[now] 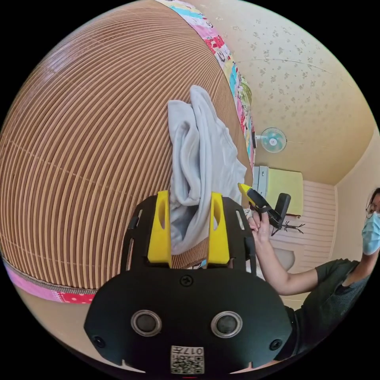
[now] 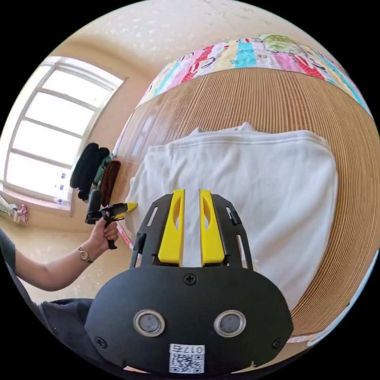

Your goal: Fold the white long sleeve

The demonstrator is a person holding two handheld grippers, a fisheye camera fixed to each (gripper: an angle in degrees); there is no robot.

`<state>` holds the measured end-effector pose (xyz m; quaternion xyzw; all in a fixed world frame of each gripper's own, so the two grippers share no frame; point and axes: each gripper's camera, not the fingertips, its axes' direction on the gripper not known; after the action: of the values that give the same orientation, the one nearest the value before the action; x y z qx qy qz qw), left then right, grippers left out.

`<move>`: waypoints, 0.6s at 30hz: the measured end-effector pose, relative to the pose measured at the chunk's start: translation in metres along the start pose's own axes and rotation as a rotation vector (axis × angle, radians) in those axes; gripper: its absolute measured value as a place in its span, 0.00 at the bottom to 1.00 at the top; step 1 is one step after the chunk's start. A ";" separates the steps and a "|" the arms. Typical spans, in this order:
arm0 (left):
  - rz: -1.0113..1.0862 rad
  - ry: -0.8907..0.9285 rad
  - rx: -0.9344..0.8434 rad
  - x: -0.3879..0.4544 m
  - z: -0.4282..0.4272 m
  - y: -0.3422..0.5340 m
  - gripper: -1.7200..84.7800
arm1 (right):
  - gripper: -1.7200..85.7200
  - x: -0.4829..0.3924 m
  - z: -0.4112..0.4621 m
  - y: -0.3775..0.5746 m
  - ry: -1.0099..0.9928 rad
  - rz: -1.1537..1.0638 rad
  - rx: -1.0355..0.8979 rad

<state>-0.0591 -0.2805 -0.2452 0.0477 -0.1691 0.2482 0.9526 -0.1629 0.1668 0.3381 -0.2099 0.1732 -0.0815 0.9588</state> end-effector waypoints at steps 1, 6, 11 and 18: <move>0.001 0.013 -0.004 0.003 0.000 0.000 0.15 | 0.07 -0.001 0.024 -0.004 0.067 0.000 -0.027; 0.234 -0.040 0.032 0.135 -0.002 0.004 0.11 | 0.05 0.030 0.011 -0.011 -0.157 -0.024 -0.039; 0.608 -0.283 0.050 0.320 0.085 0.037 0.11 | 0.05 0.118 -0.078 0.038 -0.342 0.209 0.134; 0.651 -0.114 -0.133 0.384 0.265 0.089 0.15 | 0.11 0.266 -0.154 0.134 -0.245 0.462 0.146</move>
<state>0.1330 -0.0736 0.1369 -0.0571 -0.2442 0.5249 0.8134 0.0383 0.1689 0.0697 -0.1032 0.0927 0.1532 0.9784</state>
